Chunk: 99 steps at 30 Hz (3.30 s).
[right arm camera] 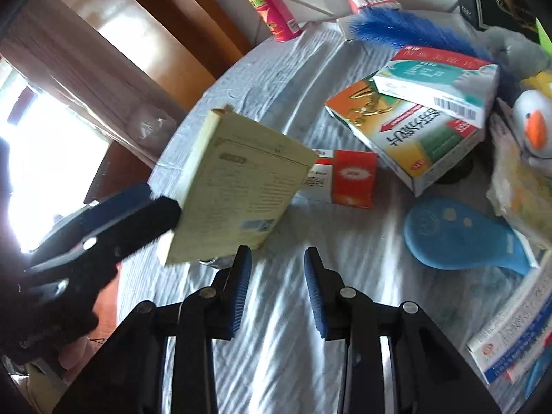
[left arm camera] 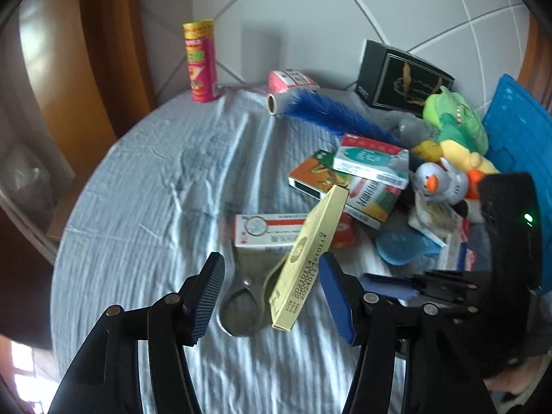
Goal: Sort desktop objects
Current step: 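Grasp the beige plaster box with the left tool and lift it, then grasp the white-red ointment box with the right tool while the left tool holds the plaster box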
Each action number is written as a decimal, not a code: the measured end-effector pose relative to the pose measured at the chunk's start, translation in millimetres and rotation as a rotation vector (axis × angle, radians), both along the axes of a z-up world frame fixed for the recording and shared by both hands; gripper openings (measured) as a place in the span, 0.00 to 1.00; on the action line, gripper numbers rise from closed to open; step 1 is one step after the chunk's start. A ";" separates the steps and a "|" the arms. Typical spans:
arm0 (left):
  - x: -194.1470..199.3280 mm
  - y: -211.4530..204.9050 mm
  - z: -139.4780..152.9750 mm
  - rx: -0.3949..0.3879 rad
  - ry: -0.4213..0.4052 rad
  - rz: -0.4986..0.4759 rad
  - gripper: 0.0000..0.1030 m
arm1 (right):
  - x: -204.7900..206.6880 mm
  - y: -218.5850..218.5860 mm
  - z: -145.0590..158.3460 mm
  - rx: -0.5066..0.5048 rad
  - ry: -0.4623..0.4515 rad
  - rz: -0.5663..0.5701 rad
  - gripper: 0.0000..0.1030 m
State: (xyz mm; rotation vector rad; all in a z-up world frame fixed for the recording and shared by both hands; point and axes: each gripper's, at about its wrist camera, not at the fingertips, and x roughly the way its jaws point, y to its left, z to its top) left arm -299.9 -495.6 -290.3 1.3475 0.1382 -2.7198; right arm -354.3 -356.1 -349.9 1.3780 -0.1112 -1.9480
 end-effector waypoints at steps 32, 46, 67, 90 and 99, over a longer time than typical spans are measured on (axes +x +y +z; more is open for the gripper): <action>-23.8 49.7 -36.5 -0.063 -0.114 -0.033 0.10 | 18.1 119.1 7.2 0.163 0.057 -0.245 0.31; 4.7 96.9 -17.2 -0.008 -0.093 -0.069 0.10 | 7.0 159.2 7.6 0.221 0.071 -0.353 0.31; 8.7 130.8 -19.3 0.020 -0.105 -0.104 0.10 | -1.1 213.6 -6.5 0.335 0.088 -0.297 0.64; 10.4 130.3 -21.4 0.037 -0.115 -0.077 0.10 | -16.8 192.7 -20.0 0.363 0.027 -0.307 0.37; 12.2 125.3 -23.6 0.058 -0.118 -0.074 0.10 | -6.6 195.1 -3.1 0.373 0.057 -0.335 0.31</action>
